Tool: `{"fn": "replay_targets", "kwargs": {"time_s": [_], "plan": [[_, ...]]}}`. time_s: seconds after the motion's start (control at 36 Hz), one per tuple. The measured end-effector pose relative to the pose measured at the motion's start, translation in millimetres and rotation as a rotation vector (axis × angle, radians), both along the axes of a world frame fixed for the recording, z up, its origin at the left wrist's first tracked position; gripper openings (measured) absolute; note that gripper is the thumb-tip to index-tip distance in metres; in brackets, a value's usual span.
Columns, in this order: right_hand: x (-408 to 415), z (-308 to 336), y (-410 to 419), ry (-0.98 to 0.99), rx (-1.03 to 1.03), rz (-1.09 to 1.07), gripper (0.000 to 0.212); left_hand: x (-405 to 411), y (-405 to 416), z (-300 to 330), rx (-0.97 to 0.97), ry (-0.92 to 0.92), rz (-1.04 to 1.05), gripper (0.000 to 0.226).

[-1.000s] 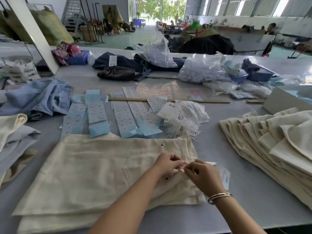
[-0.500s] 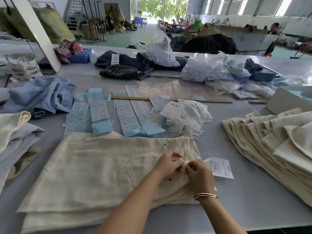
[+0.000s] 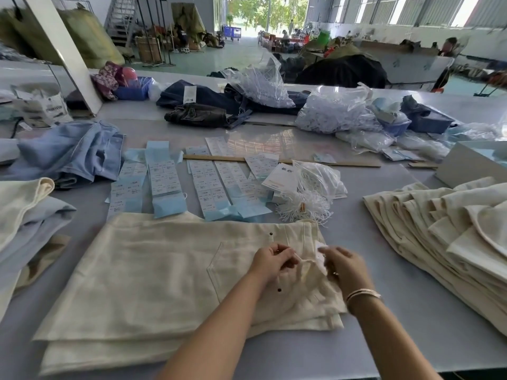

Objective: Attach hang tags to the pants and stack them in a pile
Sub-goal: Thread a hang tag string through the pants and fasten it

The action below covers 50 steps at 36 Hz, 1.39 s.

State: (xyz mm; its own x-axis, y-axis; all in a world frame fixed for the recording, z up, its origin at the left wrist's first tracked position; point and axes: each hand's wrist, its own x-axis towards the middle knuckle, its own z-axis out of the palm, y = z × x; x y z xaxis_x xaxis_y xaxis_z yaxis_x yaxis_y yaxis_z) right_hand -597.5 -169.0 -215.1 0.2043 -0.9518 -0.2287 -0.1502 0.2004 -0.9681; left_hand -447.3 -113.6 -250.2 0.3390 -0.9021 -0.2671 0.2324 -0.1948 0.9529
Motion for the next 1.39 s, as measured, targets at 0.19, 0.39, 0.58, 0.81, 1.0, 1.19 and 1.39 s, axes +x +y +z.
{"fn": "replay_targets", "kwargs": {"time_s": [0.19, 0.39, 0.58, 0.81, 1.0, 1.19, 1.39], "plan": [[-4.8, 48.6, -4.6, -0.596, 0.356, 0.047, 0.035, 3.1, 3.4, 6.6, -0.068, 0.313, 0.157, 0.011], [2.3, 53.5, 4.3, -0.509, 0.163, 0.119, 0.032, -0.3, 5.9, 32.4, -0.161, 0.322, 0.109, 0.012], [11.3, 61.3, 10.0, -0.298, -0.072, 0.07, 0.016, -9.5, 10.0, 54.9, -0.267, 0.147, -0.03, 0.018], [8.6, 62.4, 7.0, -0.103, -0.276, 0.086, 0.017, -18.3, 17.2, 61.5, -0.307, 0.012, -0.08, 0.022], [7.2, 61.1, 4.6, -0.018, -0.267, 0.165, 0.025, -20.8, 19.8, 66.6, -0.348, -0.096, -0.133, 0.015], [9.3, 58.7, 9.0, -0.159, -0.153, 0.162, 0.016, -17.8, 17.3, 64.0, -0.352, -0.105, -0.101, 0.016], [8.4, 59.3, 7.3, -0.178, -0.134, 0.153, 0.017, -15.1, 18.4, 64.5, -0.344, -0.128, -0.091, 0.018]]}}
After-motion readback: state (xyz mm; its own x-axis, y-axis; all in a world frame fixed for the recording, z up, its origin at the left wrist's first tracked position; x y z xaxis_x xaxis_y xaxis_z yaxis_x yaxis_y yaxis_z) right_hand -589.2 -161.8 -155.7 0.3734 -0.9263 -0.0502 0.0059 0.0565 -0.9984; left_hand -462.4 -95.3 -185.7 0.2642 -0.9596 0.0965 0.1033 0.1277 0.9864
